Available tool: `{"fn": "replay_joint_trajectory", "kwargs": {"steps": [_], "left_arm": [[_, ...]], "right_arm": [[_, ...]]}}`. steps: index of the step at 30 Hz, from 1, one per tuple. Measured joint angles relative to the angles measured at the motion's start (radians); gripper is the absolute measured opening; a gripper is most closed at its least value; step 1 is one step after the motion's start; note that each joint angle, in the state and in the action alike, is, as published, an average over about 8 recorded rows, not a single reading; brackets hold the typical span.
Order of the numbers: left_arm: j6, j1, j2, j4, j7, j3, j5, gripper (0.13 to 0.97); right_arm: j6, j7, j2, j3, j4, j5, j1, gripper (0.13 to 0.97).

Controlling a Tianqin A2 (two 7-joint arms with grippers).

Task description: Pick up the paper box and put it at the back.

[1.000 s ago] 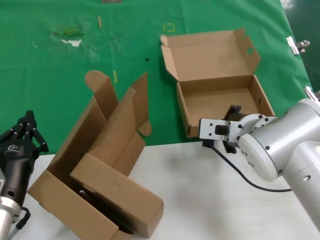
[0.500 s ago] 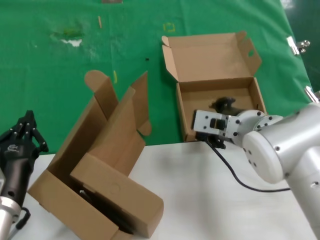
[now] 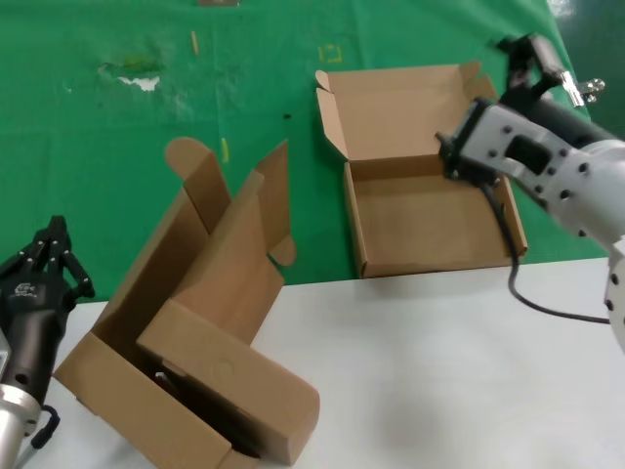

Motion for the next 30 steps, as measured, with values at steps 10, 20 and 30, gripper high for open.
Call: {"fn": "replay_joint_trajectory", "kwargs": {"steps": [10,20,30], "left_arm": [[0.000,0.000,0.000,0.000,0.000,0.000,0.000,0.170],[0.000,0.000,0.000,0.000,0.000,0.000,0.000,0.254],[0.000,0.000,0.000,0.000,0.000,0.000,0.000,0.429]], "right_arm": [[0.102,-0.052,0.004,0.023,-0.023,0.137,-0.045,0.824],[0.238,-0.128,0.013,0.033,-0.075,0.345,-0.102,0.910],[0.377,-0.206,0.022,0.044,-0.129,0.559,-0.162,0.961]]}}
